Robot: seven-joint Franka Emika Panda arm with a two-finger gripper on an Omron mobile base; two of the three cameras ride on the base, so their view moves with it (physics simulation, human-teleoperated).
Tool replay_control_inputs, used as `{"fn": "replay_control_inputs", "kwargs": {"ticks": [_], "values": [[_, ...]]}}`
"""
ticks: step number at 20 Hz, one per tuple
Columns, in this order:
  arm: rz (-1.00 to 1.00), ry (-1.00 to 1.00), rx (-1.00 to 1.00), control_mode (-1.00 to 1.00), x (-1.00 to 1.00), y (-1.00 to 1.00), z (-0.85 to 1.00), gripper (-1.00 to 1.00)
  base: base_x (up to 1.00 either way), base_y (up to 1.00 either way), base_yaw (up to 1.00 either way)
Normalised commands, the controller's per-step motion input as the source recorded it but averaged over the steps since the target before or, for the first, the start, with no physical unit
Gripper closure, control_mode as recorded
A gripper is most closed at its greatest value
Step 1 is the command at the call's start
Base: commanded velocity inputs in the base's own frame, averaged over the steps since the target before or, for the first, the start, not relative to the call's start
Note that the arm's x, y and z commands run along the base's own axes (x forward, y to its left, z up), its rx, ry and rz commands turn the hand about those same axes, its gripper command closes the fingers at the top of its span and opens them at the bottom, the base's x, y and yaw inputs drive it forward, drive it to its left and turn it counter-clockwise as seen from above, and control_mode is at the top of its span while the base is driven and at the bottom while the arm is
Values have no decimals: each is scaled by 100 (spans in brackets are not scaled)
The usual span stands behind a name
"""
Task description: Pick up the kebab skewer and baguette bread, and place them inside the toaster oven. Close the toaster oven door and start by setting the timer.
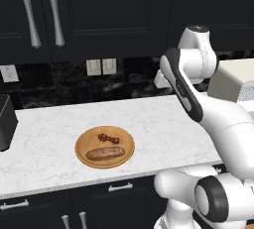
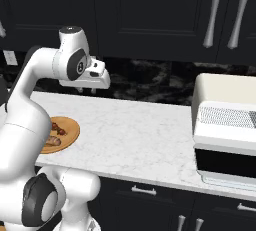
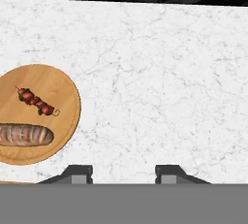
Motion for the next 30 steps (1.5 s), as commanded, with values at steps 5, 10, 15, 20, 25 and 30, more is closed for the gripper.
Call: {"fn": "replay_control_inputs", "kwargs": {"ticks": [5, 10, 15, 20, 25, 30], "values": [[0, 0, 0, 100, 0, 0, 0, -100, 0, 0, 0], [0, 0, 0, 100, 0, 0, 0, -100, 0, 0, 0], [0, 0, 0, 100, 0, 0, 0, -100, -2, -10, 0], [0, 0, 0, 100, 0, 0, 0, -100, -3, -53, 0], [0, 0, 0, 100, 0, 0, 0, -100, 0, -51, 0], [0, 0, 0, 100, 0, 0, 0, -100, 0, -40, 0]]}}
